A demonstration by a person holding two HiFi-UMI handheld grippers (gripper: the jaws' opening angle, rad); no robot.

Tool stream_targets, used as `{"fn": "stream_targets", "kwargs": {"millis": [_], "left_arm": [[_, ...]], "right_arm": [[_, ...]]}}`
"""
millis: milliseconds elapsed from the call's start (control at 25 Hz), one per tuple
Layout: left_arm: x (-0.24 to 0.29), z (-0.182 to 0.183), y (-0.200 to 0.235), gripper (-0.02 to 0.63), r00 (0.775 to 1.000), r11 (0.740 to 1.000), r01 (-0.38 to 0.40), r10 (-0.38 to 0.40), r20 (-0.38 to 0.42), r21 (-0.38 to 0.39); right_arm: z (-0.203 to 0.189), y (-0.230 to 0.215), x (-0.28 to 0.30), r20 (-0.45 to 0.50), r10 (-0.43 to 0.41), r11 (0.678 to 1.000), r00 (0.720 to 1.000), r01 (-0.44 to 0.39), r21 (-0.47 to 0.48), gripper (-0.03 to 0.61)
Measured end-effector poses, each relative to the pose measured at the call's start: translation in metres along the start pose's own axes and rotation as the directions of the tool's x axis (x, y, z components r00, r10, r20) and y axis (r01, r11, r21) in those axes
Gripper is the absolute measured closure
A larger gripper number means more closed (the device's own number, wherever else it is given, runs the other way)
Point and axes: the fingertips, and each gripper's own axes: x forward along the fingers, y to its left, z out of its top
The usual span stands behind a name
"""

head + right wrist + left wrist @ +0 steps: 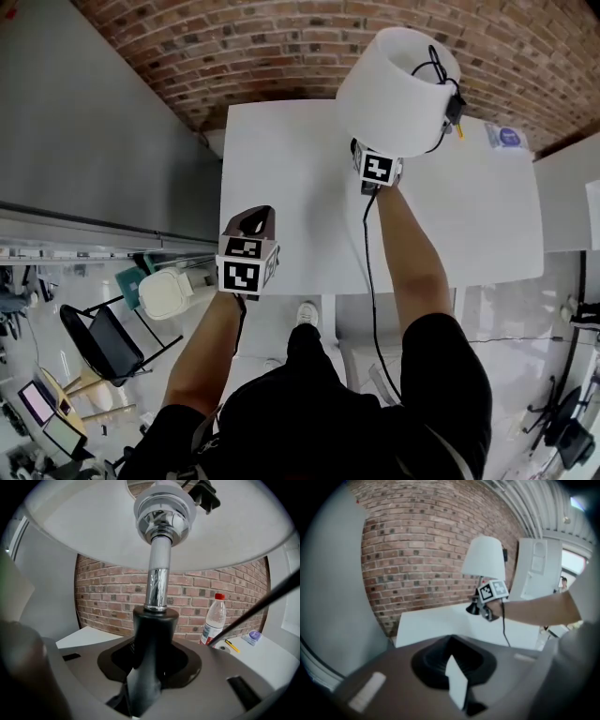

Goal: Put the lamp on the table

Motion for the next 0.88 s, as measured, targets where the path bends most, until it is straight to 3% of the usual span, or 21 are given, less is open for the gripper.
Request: {"fn": "stream_targets", "kwargs": {"millis": [480,880], "left_arm": [[0.047,-0.001,0.016,0.618,1.0,1.0,0.004,-0.004,-0.031,-0.007],[0.071,-0.015,0.02,0.618,0.999,0.999,0.01,-0.012,-0.042,-0.039]], "right_arm": [[-0.018,0.006,0.086,-0.042,-0.017,0.999,0.999,0.015,-0.043,0.451],[-0.039,0.012,0.113,-0.049,-0.021,0.999,0.999,0.02,-0.031,0.451]]}}
